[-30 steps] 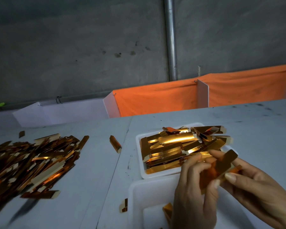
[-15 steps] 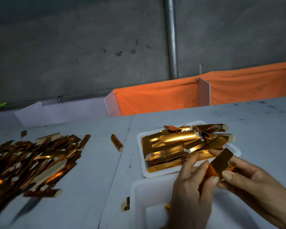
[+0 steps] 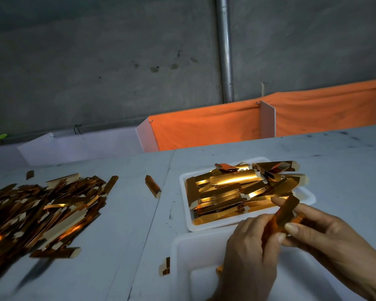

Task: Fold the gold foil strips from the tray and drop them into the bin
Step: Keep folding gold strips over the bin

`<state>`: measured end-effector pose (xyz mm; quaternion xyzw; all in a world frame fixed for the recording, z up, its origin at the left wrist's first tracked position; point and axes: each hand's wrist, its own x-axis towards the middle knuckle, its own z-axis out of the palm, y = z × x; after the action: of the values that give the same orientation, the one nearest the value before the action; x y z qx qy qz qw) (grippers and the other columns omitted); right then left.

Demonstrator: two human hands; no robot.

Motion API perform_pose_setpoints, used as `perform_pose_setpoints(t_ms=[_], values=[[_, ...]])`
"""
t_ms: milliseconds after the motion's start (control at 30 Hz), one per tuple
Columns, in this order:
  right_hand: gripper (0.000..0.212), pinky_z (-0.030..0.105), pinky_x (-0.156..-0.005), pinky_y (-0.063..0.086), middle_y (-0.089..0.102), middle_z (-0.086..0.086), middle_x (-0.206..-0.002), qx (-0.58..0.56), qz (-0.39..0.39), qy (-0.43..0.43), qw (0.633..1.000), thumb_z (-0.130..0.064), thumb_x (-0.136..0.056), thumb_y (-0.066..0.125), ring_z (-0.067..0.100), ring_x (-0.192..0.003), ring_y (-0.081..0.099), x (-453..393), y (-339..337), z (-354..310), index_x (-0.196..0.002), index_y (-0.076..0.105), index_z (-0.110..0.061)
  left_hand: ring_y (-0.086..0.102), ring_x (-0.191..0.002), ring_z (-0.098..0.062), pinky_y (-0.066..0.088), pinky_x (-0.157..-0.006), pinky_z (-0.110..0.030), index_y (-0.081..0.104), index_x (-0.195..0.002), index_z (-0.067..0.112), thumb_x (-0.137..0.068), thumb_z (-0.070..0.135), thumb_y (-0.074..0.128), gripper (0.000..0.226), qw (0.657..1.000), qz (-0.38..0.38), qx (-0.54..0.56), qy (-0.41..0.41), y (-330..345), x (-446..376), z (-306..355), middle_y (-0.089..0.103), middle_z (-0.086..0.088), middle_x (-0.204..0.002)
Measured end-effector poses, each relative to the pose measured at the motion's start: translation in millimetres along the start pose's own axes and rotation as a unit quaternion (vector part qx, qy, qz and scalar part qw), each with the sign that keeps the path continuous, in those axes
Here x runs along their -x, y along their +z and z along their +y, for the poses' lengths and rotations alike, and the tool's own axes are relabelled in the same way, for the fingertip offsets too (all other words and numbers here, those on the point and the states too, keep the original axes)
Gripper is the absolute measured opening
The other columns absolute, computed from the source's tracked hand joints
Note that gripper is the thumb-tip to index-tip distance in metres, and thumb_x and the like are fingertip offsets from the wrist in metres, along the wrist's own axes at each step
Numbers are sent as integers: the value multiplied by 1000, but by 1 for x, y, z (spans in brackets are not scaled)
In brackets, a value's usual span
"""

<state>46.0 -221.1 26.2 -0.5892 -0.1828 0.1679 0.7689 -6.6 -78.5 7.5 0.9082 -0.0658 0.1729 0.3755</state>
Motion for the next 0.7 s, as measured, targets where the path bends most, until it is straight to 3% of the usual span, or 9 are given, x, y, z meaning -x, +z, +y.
perform_pose_setpoints(t_ms=[67, 167, 233, 400, 500, 600, 700], values=[[39, 24, -61, 58, 71, 24, -89, 7, 1, -7, 1000, -3, -66, 65, 30, -78, 72, -1, -1, 1, -95, 78, -26, 45, -112, 6, 33, -93, -4, 45, -137, 29, -80, 64, 13, 74, 1000, 4, 3, 11, 0, 0, -1, 55, 12, -128], [48, 26, -60, 58, 73, 15, -89, 19, 1, -23, 1000, -5, -67, 67, 27, -81, 72, -1, -2, 4, -108, 73, -30, 49, -107, 4, 38, -90, -6, 50, -134, 25, -98, 41, 36, 42, 999, 30, 23, 28, -1, -1, -4, 60, 9, -122], [52, 28, -60, 59, 73, 4, -97, 35, 18, -53, 998, -9, -67, 70, 26, -86, 72, -1, -1, 6, -111, 68, -37, 51, -106, 6, 41, -91, -8, 52, -133, 25, -98, 34, 42, 37, 998, 33, 58, 5, -1, -1, -5, 61, 10, -120], [41, 24, -59, 58, 67, -12, -93, 113, 88, -144, 979, -21, -62, 73, 27, -77, 71, -1, 0, 7, -95, 57, -41, 51, -110, 10, 43, -94, -11, 52, -132, 32, -97, 35, 46, 35, 988, 9, 136, -71, -3, -2, -4, 59, 20, -123], [34, 26, -61, 60, 68, -9, -92, 145, 81, -144, 976, -25, -64, 71, 27, -77, 71, 0, 2, 6, -92, 57, -41, 50, -108, 12, 39, -89, -3, 54, -129, 35, -97, 35, 47, 33, 982, -2, 155, -107, -4, -1, -3, 57, 28, -116], [30, 34, -65, 58, 70, -1, -90, 184, 89, -149, 968, -27, -67, 69, 24, -77, 72, 0, 4, 7, -89, 56, -42, 51, -111, 6, 40, -92, -7, 55, -129, 34, -97, 34, 49, 33, 980, 3, 158, -125, -5, 0, -4, 60, 23, -120], [22, 37, -71, 54, 72, 1, -82, 242, 92, -154, 954, -34, -71, 65, 20, -75, 71, 1, 6, 10, -88, 54, -41, 48, -108, 11, 37, -90, -2, 56, -129, 32, -96, 33, 49, 33, 983, 25, 132, -128, -4, 0, -4, 60, 22, -122]])
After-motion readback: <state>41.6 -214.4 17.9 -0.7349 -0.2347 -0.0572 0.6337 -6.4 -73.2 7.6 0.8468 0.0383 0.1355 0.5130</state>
